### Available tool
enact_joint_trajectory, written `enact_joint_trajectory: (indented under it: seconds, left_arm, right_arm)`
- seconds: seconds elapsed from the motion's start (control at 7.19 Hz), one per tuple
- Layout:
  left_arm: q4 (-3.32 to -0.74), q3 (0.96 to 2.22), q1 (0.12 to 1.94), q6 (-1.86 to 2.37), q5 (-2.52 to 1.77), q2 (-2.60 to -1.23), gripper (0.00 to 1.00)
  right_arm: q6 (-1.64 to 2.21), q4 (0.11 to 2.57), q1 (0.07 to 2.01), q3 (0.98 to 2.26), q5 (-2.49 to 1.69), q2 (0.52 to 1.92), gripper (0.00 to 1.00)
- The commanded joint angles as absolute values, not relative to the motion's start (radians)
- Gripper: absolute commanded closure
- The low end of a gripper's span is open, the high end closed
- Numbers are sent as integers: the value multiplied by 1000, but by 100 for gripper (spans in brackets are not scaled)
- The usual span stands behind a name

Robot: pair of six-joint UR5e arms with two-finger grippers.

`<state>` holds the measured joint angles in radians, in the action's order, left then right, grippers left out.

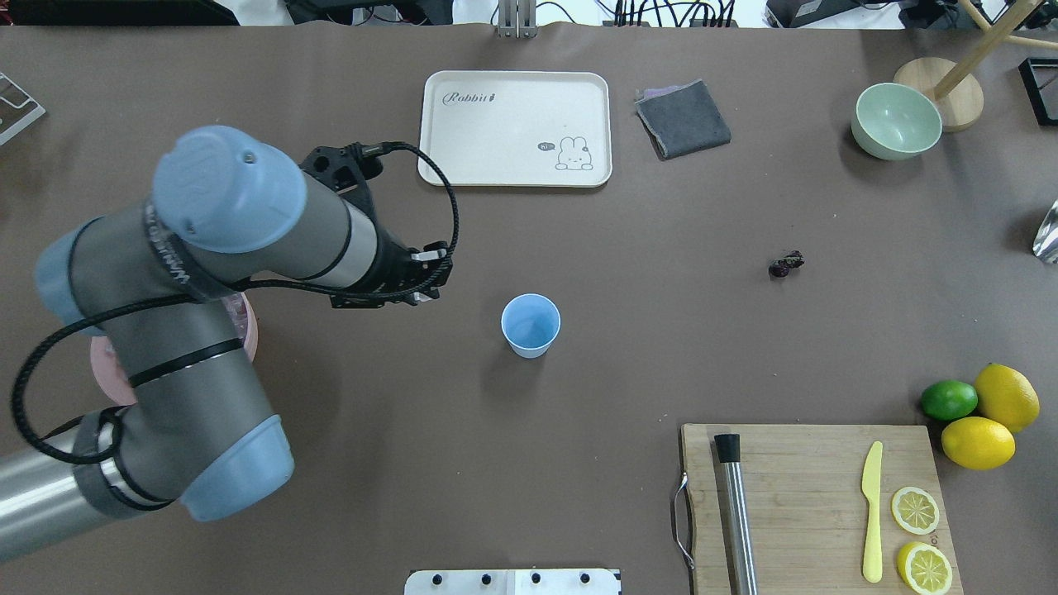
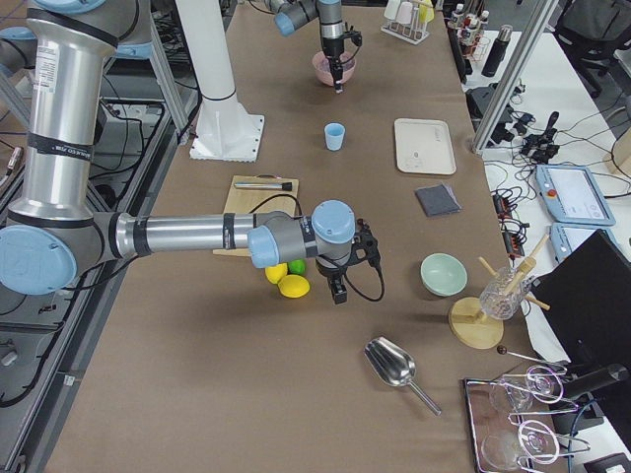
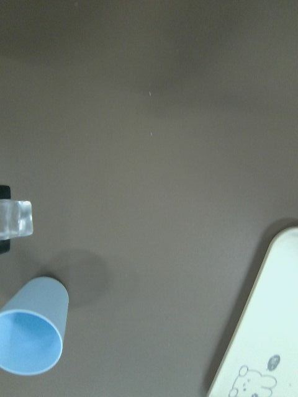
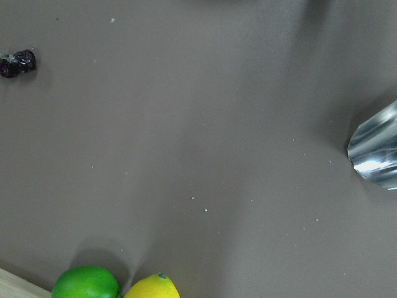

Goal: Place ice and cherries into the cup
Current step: 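Carry the ice cube with the left gripper over the blue cup and release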

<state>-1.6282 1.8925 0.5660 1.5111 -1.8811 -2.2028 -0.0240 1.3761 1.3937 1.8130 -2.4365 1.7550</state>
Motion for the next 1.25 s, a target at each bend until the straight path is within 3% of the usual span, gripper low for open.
enact_joint_trajectory:
  seconds: [0.0,0.42,1.11]
  left_arm:
    - [-1634,1740,525,1513,-1839,-2354,100]
    - [-1765,1584,520,1511,-1787,-2410,100]
    - [-1760,1585,506,1516,-1787,-2413,100]
  right_arm:
    - [-15,1377,1381,1806,-2433,1738,1]
    - [-12,1378,1378,1801,-2436,1729,1]
    - [-12,1378,1374,1793,-2439,1723,1]
